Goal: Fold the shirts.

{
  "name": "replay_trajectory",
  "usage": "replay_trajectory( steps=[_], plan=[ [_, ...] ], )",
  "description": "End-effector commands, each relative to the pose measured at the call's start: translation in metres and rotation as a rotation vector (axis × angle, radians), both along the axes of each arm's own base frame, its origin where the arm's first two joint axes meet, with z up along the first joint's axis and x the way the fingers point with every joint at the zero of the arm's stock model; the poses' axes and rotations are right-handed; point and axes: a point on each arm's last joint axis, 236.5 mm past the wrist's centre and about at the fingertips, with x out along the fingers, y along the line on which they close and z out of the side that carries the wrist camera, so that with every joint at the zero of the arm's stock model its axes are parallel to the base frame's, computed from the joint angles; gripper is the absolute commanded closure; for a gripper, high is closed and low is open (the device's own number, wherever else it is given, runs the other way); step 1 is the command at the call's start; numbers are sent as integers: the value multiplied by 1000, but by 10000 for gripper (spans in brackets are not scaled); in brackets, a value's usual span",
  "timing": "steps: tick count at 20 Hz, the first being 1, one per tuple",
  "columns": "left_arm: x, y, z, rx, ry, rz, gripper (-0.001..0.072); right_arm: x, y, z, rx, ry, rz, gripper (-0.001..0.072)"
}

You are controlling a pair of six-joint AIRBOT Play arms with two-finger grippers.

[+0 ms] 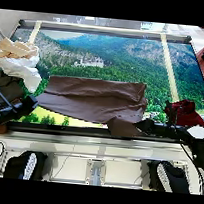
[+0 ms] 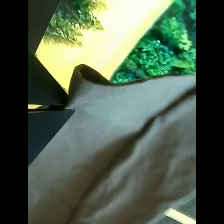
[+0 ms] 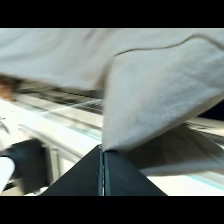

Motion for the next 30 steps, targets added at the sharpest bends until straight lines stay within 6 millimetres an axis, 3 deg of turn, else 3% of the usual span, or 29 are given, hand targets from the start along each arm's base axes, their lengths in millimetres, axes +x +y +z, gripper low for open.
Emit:
replay_trajectory(
  steps=[1, 3, 7, 11, 14, 16, 19, 23, 26, 30],
  plan=[
    [-10, 0, 41, 56, -102, 0, 696, -2, -22, 10, -131, -9, -59, 685],
    [-3, 2, 45, 77, -112, -19, 696, 16, -27, 20, -134, -67, -107, 686],
    [20, 13, 24, 93, -68, -34, 697, 56, -34, 38, -122, -171, -148, 686],
    [57, 30, 21, 123, -66, -35, 697, 113, -46, 56, -126, -247, -158, 686],
    [94, 25, 25, 161, -74, -103, 697, 161, -56, 55, -126, -261, -160, 687],
    [121, 14, 16, 190, -72, -154, 697, 194, -61, 43, -145, -257, -161, 686],
    [149, 0, -24, 192, 0, -186, 697, 237, -51, 13, -179, -253, -126, 686],
    [156, 10, -78, 214, 126, -155, 697, 275, -51, -54, -252, -184, -120, 686],
    [160, 19, -85, 256, 129, -142, 697, 288, -60, -95, -273, -129, -153, 687],
    [172, 13, -77, 232, 68, -125, 695, 287, -62, -125, -286, -82, -150, 685]
  ],
)
